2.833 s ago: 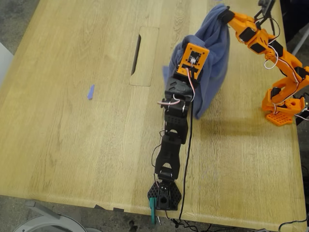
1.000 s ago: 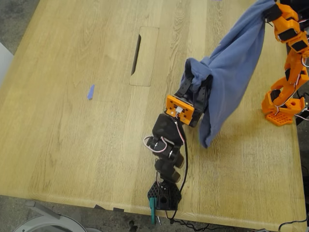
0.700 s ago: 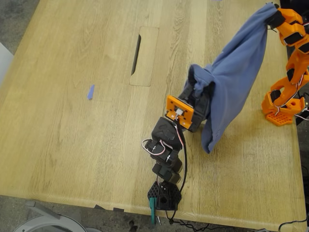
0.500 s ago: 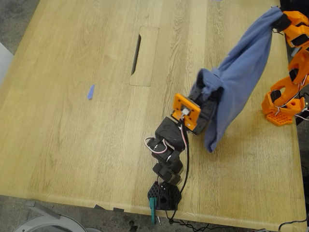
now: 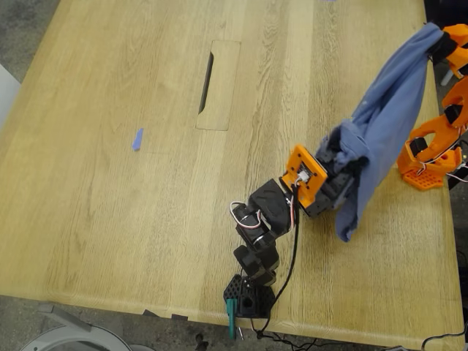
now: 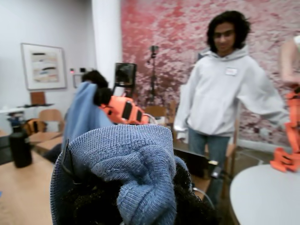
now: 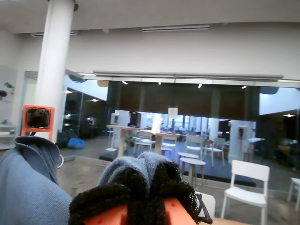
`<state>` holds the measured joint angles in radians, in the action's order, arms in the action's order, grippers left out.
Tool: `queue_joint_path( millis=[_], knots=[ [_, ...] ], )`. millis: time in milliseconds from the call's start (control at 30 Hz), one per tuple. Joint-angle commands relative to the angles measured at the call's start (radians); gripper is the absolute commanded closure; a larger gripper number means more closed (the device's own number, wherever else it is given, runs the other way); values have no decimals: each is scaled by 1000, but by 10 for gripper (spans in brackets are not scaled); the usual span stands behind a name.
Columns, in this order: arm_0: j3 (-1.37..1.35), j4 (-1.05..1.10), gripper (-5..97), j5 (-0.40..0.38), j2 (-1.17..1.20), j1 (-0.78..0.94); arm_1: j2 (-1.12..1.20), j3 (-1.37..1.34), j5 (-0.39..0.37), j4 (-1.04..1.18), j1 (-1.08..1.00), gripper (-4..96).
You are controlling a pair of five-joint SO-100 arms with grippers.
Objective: Fold a T-shirt
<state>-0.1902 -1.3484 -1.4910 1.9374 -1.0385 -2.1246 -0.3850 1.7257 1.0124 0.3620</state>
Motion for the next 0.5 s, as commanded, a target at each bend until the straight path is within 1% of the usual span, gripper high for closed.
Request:
queue_joint_path(
  millis=[0, 167, 267, 367, 467],
  knots=[
    [-5, 8, 919, 6, 91, -52, -29, -9, 5, 11, 29, 907],
    [-14, -35, 919, 6, 92, -104, -37, -34, 0, 66, 97, 911],
    [-15, -69, 919, 0, 94, -156, -46, -57, -37, 94, 101, 911],
    [-18, -112, 919, -14, 100, -167, -54, -64, -78, 146, 103, 911],
    [-23, -189, 919, -31, 129, -178, -63, -64, -101, 195, 101, 911]
  ],
)
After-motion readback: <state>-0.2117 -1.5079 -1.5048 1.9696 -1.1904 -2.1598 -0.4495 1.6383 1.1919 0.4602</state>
